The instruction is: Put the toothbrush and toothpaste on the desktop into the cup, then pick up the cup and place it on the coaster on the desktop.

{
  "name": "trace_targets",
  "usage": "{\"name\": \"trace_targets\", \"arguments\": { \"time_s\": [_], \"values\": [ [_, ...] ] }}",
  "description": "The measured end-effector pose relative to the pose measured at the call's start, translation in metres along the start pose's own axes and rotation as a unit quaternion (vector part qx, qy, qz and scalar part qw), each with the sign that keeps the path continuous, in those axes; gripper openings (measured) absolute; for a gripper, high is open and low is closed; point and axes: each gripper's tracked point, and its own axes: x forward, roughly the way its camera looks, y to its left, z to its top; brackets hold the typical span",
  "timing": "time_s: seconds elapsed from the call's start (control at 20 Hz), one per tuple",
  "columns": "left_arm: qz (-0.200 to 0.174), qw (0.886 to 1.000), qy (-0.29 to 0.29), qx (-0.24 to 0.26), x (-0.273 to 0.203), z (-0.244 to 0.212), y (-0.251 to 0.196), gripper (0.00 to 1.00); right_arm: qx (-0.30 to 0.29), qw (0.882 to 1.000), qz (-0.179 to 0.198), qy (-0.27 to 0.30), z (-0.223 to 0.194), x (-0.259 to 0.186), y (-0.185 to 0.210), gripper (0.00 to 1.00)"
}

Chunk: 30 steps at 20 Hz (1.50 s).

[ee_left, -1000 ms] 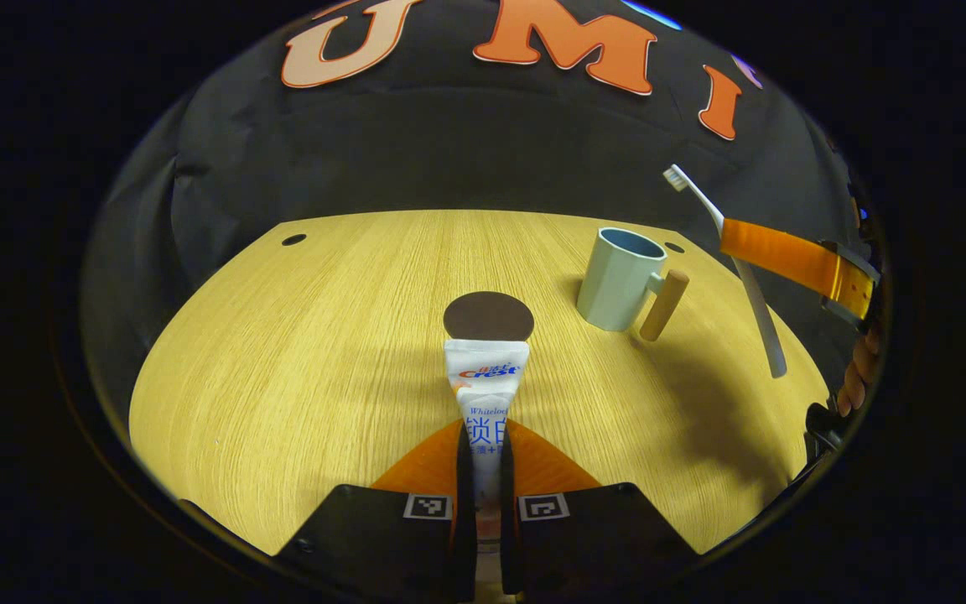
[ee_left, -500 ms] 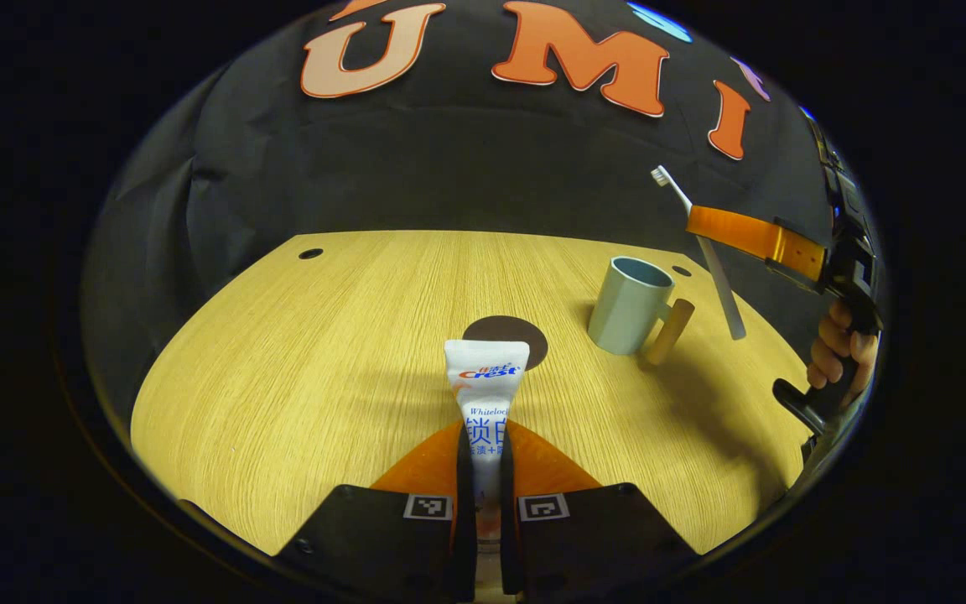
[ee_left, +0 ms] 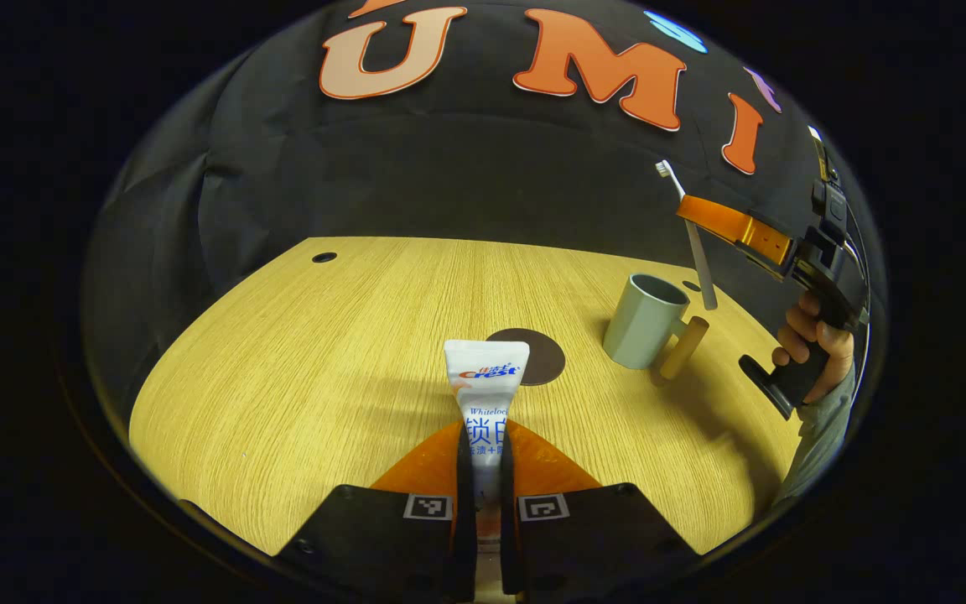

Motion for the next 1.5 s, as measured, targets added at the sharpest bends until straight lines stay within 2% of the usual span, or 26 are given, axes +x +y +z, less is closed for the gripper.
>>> {"name": "trace_targets", "arguments": {
  "time_s": [0.1, 0.25, 0.7, 1.0, 1.15, 1.5],
  "values": [
    [0.001, 1.000, -0.001, -0.001, -0.001, 0.001, 0.003, 0.14, 0.003, 1.000, -0.003, -0.016, 0.001, 0.010, -0.005, 0.06],
    [0.006, 1.000, -0.002, -0.004, -0.007, -0.001, 0.001, 0.17, -0.002, 1.000, -0.006, -0.030, -0.003, 0.022, -0.012, 0.06],
    [0.003, 1.000, -0.003, -0.008, -0.038, 0.014, 0.005, 0.13, -0.007, 1.000, -0.021, 0.002, -0.032, 0.037, -0.031, 0.08],
    [-0.006, 1.000, -0.019, -0.003, -0.047, 0.042, 0.007, 0.14, -0.033, 0.999, -0.012, 0.025, -0.041, 0.021, -0.023, 0.10],
    [-0.012, 1.000, -0.025, 0.000, -0.030, 0.054, -0.005, 0.15, -0.049, 0.998, -0.013, 0.027, -0.041, 0.012, -0.025, 0.10],
    [-0.033, 0.998, -0.058, 0.012, -0.017, 0.090, -0.003, 0.15, -0.042, 0.998, -0.018, 0.053, -0.047, -0.017, -0.037, 0.12]
  ]
}}
